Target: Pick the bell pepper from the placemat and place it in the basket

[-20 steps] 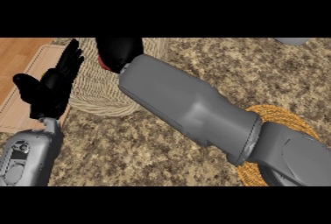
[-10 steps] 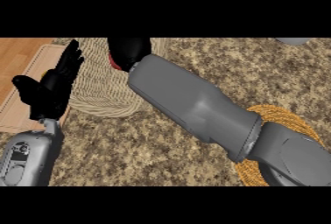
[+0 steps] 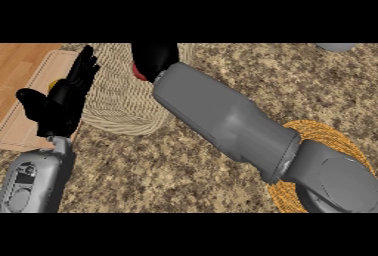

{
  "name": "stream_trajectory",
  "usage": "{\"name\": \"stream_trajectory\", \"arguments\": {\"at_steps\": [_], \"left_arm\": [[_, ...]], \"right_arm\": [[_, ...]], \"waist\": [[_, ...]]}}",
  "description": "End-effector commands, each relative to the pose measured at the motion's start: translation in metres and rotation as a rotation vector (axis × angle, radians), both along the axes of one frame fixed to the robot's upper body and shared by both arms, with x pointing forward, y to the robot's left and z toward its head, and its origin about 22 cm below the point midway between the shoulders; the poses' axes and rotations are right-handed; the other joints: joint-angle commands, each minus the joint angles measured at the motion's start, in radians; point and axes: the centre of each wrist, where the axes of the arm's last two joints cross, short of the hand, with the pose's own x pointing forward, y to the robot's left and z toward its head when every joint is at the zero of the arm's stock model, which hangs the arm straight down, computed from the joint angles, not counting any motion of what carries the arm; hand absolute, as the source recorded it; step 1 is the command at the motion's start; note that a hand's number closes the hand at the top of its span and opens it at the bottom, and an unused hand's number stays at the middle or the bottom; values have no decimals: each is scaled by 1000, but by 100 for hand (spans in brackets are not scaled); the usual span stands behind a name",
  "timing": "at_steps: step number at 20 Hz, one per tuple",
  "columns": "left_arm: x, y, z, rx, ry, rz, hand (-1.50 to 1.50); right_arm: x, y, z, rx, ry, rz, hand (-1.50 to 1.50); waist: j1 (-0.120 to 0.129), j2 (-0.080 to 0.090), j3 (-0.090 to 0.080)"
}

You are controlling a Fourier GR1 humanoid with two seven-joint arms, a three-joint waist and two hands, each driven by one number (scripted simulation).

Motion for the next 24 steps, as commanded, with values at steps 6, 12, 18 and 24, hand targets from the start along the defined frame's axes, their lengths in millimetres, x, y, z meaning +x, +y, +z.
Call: {"name": "stream_trajectory", "arguments": {"at_steps": [6, 12, 18, 24], "left_arm": [[3, -8, -21, -7, 96, 5, 0], [1, 1, -23, -7, 89, -3, 0], [2, 4, -25, 1, 100, 0, 0], [1, -18, -24, -16, 83, -14, 0]], "right_arm": [[5, -7, -7, -19, 77, -17, 150], [5, -7, -4, 22, 166, -66, 150], [9, -15, -17, 1, 228, -179, 150], [8, -12, -9, 200, 137, -117, -150]], "waist": [[-4, 16, -9], [12, 13, -11], [-5, 8, -10], [-2, 9, -7]]}}
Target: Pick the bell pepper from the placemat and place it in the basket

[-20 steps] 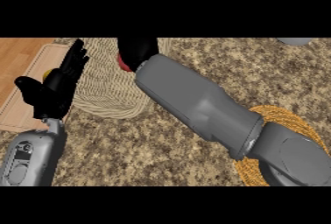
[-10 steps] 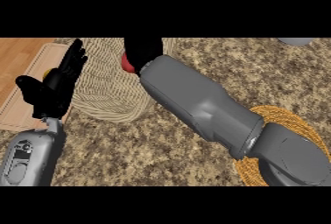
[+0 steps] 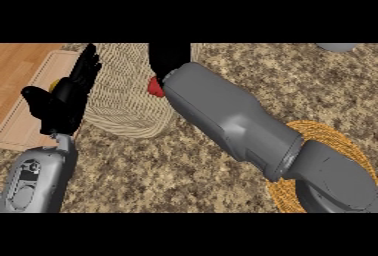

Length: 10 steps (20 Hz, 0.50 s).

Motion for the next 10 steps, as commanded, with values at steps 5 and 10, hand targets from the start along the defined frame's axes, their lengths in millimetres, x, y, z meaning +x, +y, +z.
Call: {"name": "stream_trajectory", "arguments": {"at_steps": [5, 10], "left_arm": [[0, 7, -26, -16, 105, 40, 0], [-2, 8, -27, -24, 125, 43, 0]], "right_arm": [[-7, 10, 13, 336, -111, 44, -150], [-10, 16, 28, 602, -136, -23, -150]], "waist": [[-26, 5, -8], [-30, -1, -8]]}}
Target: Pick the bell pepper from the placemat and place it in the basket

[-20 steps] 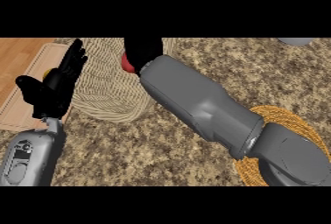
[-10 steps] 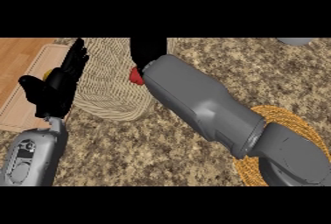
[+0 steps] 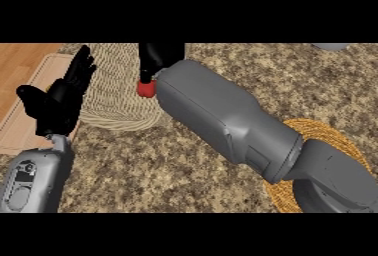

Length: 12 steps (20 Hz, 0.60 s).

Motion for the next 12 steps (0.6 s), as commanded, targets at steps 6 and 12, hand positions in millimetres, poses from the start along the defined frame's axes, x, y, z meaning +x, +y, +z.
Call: {"name": "stream_trajectory", "arguments": {"at_steps": [6, 12], "left_arm": [[-10, 15, -27, -26, 106, 57, 0], [-24, 31, -49, -39, 131, 106, 0]], "right_arm": [[4, -5, 9, 380, 4, -68, -150], [5, -24, -30, 496, 43, -23, -150]], "waist": [[-67, -10, -8], [-116, -18, -7]]}}
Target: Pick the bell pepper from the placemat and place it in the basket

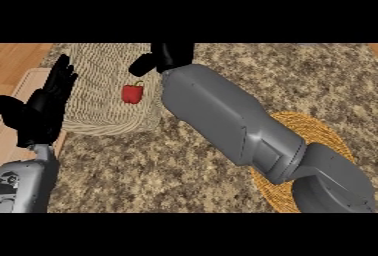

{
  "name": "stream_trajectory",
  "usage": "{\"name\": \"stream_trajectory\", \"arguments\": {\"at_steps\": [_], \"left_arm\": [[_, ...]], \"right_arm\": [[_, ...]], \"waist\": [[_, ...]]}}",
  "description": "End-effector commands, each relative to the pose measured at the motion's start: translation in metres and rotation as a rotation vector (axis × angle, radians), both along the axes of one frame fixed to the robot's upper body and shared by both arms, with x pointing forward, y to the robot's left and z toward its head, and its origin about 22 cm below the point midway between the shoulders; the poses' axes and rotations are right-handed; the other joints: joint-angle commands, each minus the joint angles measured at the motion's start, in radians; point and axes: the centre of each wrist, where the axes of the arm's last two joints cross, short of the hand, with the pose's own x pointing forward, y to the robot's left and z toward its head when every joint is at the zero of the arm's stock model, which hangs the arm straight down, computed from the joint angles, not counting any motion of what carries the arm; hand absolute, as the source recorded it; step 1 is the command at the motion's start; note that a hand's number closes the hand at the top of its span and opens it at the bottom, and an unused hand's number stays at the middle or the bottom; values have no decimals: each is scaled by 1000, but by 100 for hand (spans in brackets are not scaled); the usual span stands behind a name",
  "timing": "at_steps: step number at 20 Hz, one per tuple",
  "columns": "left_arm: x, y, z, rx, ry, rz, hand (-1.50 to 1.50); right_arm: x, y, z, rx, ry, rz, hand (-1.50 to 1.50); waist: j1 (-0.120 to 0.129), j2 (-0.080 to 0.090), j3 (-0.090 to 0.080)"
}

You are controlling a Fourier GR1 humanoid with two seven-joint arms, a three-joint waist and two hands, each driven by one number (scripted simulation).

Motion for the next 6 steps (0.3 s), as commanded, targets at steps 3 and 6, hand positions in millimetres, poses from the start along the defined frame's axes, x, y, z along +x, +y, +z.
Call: {"name": "stream_trajectory", "arguments": {"at_steps": [3, 6], "left_arm": [[-18, 11, -38, -23, 113, 51, 0], [-16, 21, -29, -35, 103, 47, 0]], "right_arm": [[3, -19, -22, 90, -2, 67, -150], [7, -26, -25, 106, -28, 103, -150]], "waist": [[-54, -6, -12], [-54, -5, -12]]}}
